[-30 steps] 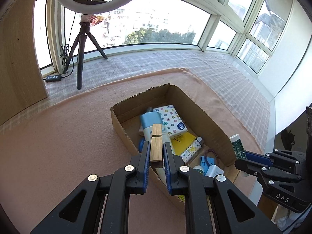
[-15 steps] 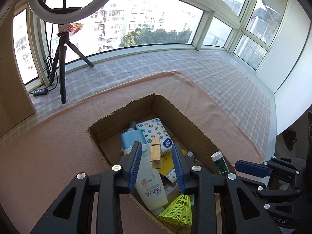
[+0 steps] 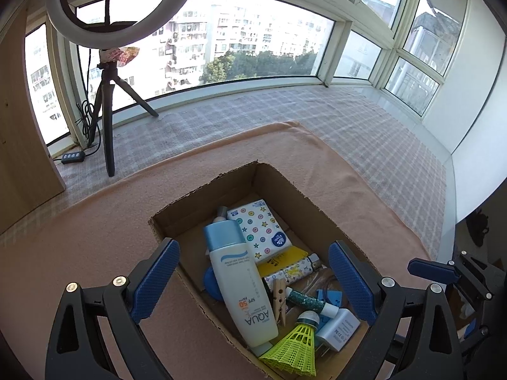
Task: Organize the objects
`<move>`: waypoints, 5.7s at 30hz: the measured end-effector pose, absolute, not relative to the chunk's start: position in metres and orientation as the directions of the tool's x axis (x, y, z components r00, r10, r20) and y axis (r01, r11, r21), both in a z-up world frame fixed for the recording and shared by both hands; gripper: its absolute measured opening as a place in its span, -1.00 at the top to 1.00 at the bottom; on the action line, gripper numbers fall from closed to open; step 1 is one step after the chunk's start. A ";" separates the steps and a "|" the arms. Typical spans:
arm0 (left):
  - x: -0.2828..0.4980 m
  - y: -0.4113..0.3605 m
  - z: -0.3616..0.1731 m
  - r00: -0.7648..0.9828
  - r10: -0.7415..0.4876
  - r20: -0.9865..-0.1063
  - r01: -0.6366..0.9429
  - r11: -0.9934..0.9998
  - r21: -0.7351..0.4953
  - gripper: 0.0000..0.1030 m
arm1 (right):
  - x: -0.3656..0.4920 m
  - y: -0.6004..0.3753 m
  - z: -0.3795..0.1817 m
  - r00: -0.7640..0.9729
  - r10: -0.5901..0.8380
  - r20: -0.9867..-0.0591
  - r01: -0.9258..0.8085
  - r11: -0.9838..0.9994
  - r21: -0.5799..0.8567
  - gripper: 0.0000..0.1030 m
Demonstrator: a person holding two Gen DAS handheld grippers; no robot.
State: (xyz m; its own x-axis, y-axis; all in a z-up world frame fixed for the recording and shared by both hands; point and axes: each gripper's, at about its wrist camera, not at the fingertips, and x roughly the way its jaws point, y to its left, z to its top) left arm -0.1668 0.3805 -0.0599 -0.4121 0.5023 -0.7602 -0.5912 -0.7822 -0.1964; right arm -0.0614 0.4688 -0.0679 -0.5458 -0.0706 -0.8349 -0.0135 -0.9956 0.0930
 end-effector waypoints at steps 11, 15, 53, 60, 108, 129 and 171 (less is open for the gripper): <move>-0.159 0.365 -0.050 -0.433 0.493 -0.755 -0.584 -0.791 -0.181 -0.88 | -0.059 0.462 -0.063 -0.541 -0.062 -0.839 -0.037 -0.995 0.097 -0.61; -0.154 0.352 -0.043 -0.444 0.490 -0.750 -0.578 -0.796 -0.178 -0.88 | -0.055 0.457 -0.061 -0.541 -0.061 -0.839 -0.043 -0.994 0.100 -0.61; -0.053 0.054 -0.016 -0.617 0.235 -0.751 -0.245 -0.964 -0.100 -0.89 | -0.027 0.262 -0.013 -0.603 -0.193 -0.774 0.147 -0.981 0.130 -0.61; -0.020 0.014 -0.014 -0.642 0.184 -0.744 -0.166 -0.981 -0.100 -0.89 | -0.008 0.220 -0.007 -0.631 -0.195 -0.751 0.205 -0.975 0.081 -0.61; 0.000 -0.024 -0.030 -0.630 0.131 -0.766 -0.096 -0.991 -0.090 -0.89 | 0.008 0.180 -0.023 -0.632 -0.142 -0.762 0.204 -0.979 0.013 -0.61; -0.002 -0.026 -0.032 -0.628 0.132 -0.767 -0.102 -0.991 -0.087 -0.89 | 0.005 0.179 -0.026 -0.627 -0.133 -0.768 0.199 -0.980 0.008 -0.61; -0.009 -0.029 -0.034 -0.623 0.131 -0.771 -0.103 -0.991 -0.086 -0.89 | -0.001 0.177 -0.030 -0.620 -0.115 -0.776 0.191 -0.982 -0.007 -0.61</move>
